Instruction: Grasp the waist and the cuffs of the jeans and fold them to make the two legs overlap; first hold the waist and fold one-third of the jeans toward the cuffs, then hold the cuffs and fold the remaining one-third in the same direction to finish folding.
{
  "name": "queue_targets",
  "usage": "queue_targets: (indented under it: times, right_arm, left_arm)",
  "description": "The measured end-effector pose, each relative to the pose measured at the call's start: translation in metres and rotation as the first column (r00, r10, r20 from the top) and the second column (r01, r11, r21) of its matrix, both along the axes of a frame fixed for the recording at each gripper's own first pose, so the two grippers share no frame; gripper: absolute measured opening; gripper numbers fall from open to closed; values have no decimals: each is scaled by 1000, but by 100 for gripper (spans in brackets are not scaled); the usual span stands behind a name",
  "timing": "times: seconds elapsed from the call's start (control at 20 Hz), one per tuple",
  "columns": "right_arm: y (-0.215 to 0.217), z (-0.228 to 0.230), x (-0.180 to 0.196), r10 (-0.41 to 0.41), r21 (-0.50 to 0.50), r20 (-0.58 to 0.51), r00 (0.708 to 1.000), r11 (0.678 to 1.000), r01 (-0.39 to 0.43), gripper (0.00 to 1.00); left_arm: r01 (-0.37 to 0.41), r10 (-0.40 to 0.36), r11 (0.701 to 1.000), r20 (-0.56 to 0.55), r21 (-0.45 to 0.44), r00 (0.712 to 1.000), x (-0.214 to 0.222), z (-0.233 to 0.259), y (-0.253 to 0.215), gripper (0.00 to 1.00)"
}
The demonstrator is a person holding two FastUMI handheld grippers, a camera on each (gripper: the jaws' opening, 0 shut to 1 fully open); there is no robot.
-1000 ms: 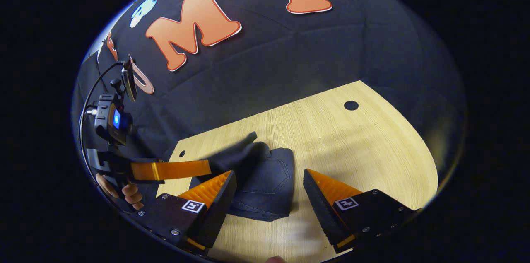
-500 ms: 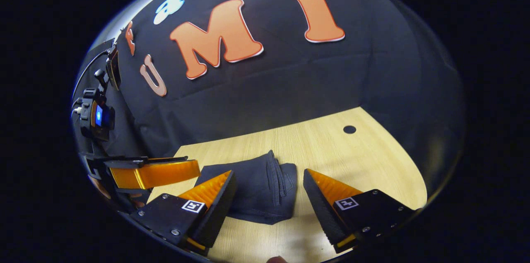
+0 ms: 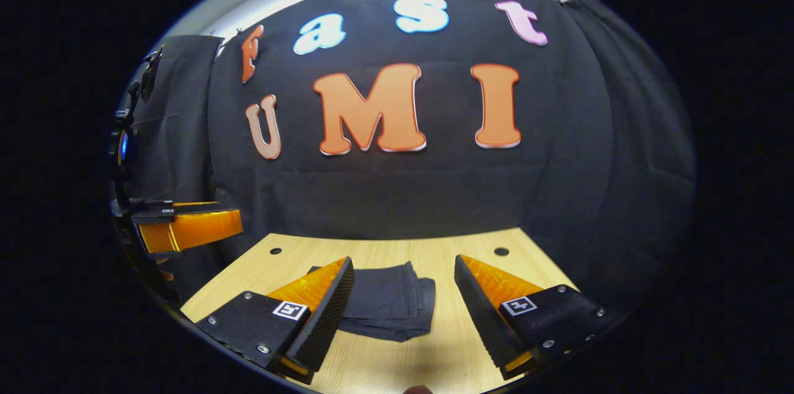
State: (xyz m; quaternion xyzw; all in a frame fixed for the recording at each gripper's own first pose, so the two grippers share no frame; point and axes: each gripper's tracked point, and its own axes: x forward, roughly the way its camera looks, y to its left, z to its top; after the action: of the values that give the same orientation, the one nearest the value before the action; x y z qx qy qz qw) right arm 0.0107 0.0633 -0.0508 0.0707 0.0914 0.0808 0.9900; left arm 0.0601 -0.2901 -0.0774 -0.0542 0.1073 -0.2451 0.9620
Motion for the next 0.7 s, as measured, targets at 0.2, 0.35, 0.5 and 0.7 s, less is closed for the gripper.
queue_targets:
  times: [0.2,0.35,0.5,0.7]
  right_arm:
    - [16,31,-38,19,-39,81,997,999,-15,98]
    - [26,48,-58,34,-49,135,990,998,-28,98]
    - [29,57,-73,30,-51,166,986,998,-22,98]
    - [34,59,-82,30,-39,172,985,999,-24,98]
  left_arm:
    - [-85,87,996,112,-16,990,-41,21,51,95]
    - [-138,137,990,183,-9,974,-67,28,81,95]
    - [-166,165,986,211,-17,963,-87,21,97,95]
    - [-195,196,980,189,-23,962,-96,-2,112,92]
